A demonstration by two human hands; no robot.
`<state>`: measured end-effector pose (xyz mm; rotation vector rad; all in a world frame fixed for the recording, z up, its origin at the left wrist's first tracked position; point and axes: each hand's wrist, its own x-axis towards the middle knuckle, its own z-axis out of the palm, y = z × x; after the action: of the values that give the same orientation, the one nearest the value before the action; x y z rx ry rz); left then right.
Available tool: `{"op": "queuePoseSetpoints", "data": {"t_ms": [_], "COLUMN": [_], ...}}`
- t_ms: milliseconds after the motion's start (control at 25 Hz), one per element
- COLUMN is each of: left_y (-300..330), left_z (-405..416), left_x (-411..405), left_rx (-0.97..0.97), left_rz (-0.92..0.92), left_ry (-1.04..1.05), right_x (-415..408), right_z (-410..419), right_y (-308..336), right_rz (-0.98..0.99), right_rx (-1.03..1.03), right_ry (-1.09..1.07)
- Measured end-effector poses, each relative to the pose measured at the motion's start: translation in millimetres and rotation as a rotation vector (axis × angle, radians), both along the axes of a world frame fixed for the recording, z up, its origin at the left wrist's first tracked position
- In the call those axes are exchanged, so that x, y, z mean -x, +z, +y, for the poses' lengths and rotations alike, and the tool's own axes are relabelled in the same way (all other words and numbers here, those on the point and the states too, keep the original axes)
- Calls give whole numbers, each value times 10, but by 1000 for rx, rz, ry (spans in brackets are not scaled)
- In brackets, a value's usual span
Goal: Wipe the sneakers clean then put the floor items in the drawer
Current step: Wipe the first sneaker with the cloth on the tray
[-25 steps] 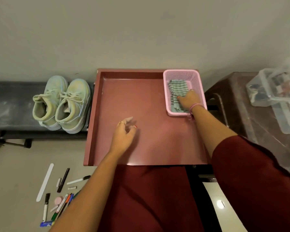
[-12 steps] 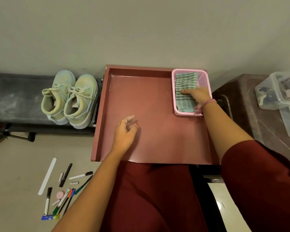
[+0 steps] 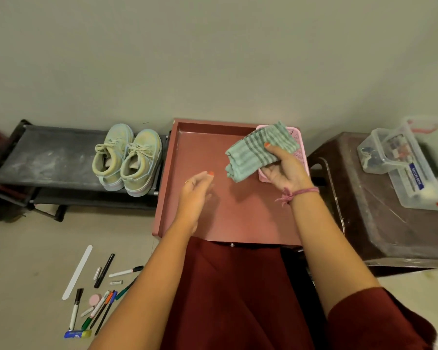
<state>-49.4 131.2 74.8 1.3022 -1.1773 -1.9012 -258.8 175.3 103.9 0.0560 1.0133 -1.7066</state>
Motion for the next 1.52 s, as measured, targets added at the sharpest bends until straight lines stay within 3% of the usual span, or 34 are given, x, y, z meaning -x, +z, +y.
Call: {"op": "queuePoseSetpoints", "data": {"t_ms": [160,360,520,640,840,960,1040,1160,1240,1520], "left_y": [203,107,1,-17,-476,-900,-1090,-1256,-1327,-1499], "left_z": [110,145,236,210,-431,-875,-1082,-1244,-1275,-1402], "left_x": [-61,-271,-447,-631,-1301,-1640,-1715,-1671,-1623,-1557], "left_rx": [-292,-355,-365,-188,575,865,1021,1172,1174,1228], "left_rz": [271,416,488,245,-523,-1012,-1205,-1356,-1437,-1382], "left_ry": [-35,214,190,113,81,-204,-374,-438,-392,-341], "right_x": [-605,-1030,-1382,-1574,-1501,-1385,-1334,-1302,-1284,-1254], "right_z": [102,187,78,-61,-127,-140,-164,-195,-213,-264], "right_y": [-15,-42,-221,-294,-415,-561,-663,-848,-935,-1096], "right_rz": [14,38,-99,-230,-264,-273,-282,-317,-319,-210], "right_rx": [8,116,281,271,231,222,199,185,161,101], "right_ry": [55,72,-6,-35,-66,-57,-49,-57,-60,-33]}}
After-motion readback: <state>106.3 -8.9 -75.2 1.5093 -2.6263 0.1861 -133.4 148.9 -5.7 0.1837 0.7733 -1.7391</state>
